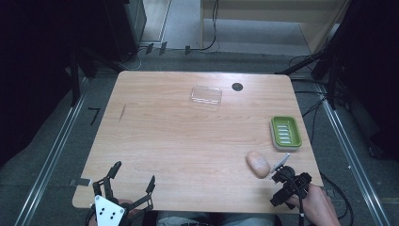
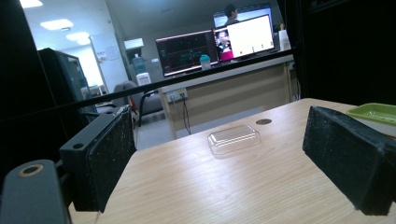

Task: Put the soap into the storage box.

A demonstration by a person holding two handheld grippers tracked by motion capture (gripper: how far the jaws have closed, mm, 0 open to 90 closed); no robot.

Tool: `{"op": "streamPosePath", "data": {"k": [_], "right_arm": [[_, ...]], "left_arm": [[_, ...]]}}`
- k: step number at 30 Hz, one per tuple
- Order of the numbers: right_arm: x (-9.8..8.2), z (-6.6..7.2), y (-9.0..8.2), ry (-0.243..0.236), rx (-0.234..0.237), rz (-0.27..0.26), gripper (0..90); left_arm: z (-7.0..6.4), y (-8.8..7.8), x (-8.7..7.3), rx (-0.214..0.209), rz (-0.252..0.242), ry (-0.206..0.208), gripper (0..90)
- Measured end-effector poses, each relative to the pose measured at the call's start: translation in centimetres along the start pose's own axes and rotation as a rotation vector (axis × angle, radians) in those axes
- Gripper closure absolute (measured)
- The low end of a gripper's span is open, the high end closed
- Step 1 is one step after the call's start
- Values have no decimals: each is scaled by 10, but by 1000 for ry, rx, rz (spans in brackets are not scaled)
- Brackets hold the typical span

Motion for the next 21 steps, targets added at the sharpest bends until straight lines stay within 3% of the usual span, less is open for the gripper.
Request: {"op": "streamPosePath", "data": {"k": [8,13,21], "right_arm": [[0,1,0,-2,0,0,33],[2,6,-6,-26,0,-38,33],[6,8,-7,-46,-9,-27,13]], "left_arm": [[-1,-1,1,-8,1,2,99],[-3,-1,1,-5,-2,7,99],[-2,0,1,-7,-1,2,99]]}}
Point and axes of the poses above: each handheld gripper's, and its own axes: y roughly forward along the jaws, x roughly out of its top, z roughly to its left, the point moved 6 cm from there along y, roughly forward along the jaws, and after that the axes turned 14 degrees about z, right-handed, at the moved point
